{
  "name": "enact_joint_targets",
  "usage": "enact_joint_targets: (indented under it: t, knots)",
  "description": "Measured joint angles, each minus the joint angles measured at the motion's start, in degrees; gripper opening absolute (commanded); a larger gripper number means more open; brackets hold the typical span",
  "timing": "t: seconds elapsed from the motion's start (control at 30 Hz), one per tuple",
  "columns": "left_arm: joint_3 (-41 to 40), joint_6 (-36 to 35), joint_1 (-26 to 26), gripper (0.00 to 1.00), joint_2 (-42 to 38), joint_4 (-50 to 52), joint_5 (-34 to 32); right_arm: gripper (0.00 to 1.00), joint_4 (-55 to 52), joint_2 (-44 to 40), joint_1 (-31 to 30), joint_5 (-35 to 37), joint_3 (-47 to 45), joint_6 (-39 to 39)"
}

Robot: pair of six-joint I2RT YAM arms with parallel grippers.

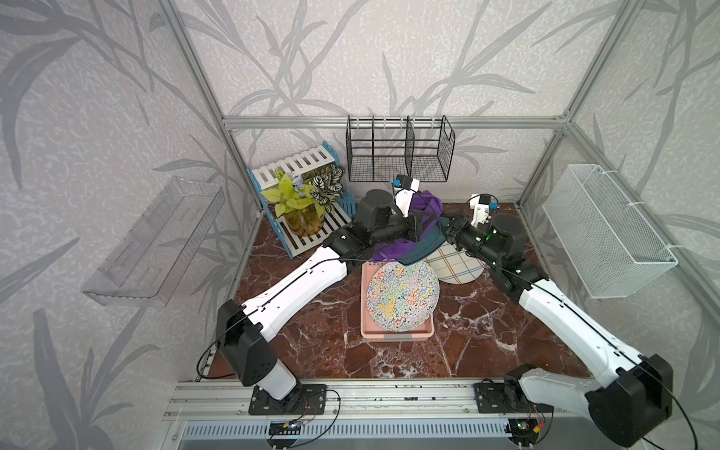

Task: Wipe the wet plate dry
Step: Wipe the plate with towel, then place the plate on the plate.

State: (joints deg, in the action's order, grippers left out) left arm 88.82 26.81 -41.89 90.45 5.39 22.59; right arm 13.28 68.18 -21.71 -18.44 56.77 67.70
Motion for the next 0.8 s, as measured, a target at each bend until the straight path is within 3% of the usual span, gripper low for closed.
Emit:
enact_joint_targets:
  t: [0.17, 0.37, 0.53, 0.8]
  knots:
    - [-1.2, 4.1, 4.0, 0.0, -3.2, -2.1, 3.1, 0.0, -2.1, -4.0, 7.4, 1.5, -4.3, 0.0]
    - [-7.3, 6.2, 13.1, 0.0, -15.7, -4.7, -0.6, 0.0, -9.1, -8.6, 18.0, 6.0, -8.9, -2.6]
    - [-15.3, 5.9, 13.3, 0.0, -23.0, -6.4, -1.7, 0.0, -11.9, -7.9, 23.9, 9.2, -13.3, -4.9]
    - [-25.4, 6.8, 13.4, 0.0, -23.9, -4.8, -1.7, 0.0, -11.8, 2.6, 24.8, 11.0, -14.6, -10.9]
